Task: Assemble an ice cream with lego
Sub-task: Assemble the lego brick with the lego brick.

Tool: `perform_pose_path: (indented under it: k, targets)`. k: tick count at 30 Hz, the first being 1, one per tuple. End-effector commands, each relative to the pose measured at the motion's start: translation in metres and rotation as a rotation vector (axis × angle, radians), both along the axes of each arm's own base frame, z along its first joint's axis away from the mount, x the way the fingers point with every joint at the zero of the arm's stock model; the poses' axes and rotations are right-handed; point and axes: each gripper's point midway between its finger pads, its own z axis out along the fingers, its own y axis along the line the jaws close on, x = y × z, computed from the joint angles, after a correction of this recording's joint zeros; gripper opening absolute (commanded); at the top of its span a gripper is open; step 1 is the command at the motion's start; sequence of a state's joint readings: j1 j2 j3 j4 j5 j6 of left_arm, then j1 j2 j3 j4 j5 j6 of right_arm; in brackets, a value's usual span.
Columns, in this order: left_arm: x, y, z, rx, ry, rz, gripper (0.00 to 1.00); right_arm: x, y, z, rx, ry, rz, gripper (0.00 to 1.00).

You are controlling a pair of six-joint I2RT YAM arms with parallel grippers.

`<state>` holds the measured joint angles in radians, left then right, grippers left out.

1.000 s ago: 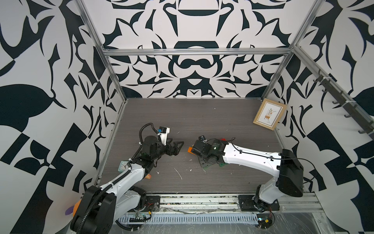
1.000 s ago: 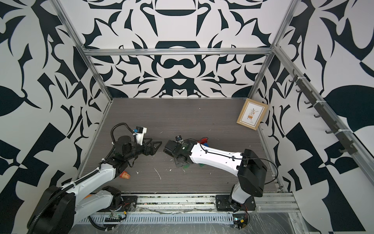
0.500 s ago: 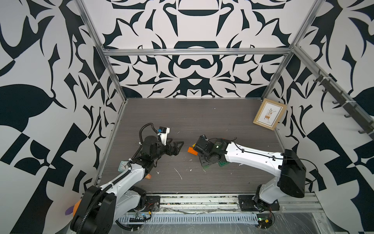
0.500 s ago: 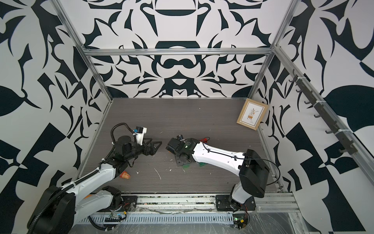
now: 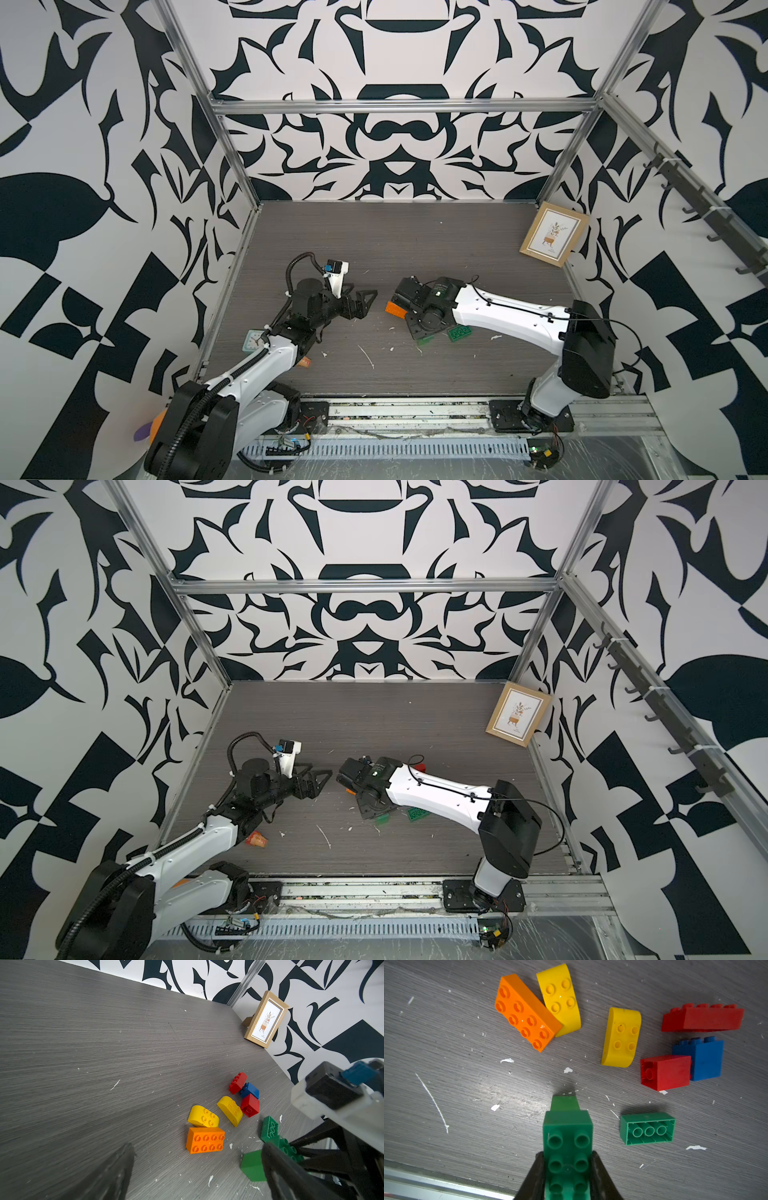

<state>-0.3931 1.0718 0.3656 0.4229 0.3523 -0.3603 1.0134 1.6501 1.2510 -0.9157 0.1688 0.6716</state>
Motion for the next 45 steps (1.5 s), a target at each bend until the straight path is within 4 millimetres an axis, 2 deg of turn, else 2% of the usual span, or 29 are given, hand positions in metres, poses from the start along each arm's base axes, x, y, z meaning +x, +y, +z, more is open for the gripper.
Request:
perform_pose_path:
  k: [1,5,10,13,22,28,32,36,39,45]
  targets:
    - [0.000,0.000,0.006,0.007,-0.022,0.000,0.99,-0.030,-0.033,-0.050,-0.152,0.162,0.000,0.02]
    - [0.000,0.000,0.007,0.009,-0.026,0.000,0.99,-0.016,-0.027,-0.037,-0.113,0.074,-0.008,0.00]
    - [0.001,0.003,0.006,0.015,-0.028,0.012,0.99,0.010,0.015,-0.003,0.070,-0.072,0.051,0.00]
    - [0.000,0.004,0.007,0.020,-0.033,0.020,0.99,0.021,0.031,0.012,0.061,-0.157,0.115,0.00]
    - [0.002,0.015,0.007,0.041,-0.045,0.079,0.99,0.024,0.053,0.022,0.074,-0.211,0.196,0.00]
    - [0.003,0.018,0.006,0.050,-0.048,0.097,0.99,0.014,0.073,0.025,0.127,-0.195,0.264,0.00]
    - [0.003,0.018,0.006,0.051,-0.046,0.098,0.99,0.008,0.071,0.025,0.108,-0.182,0.289,0.01]
    - [0.003,0.018,0.006,0.051,-0.049,0.100,0.99,0.007,0.070,0.024,0.096,-0.174,0.297,0.06]
    - [0.004,0.018,0.006,0.053,-0.047,0.100,0.99,0.009,0.071,0.028,0.092,-0.183,0.303,0.21]
    - [0.005,0.018,0.003,0.056,-0.037,0.100,0.99,0.014,0.076,0.035,0.093,-0.204,0.306,0.40]
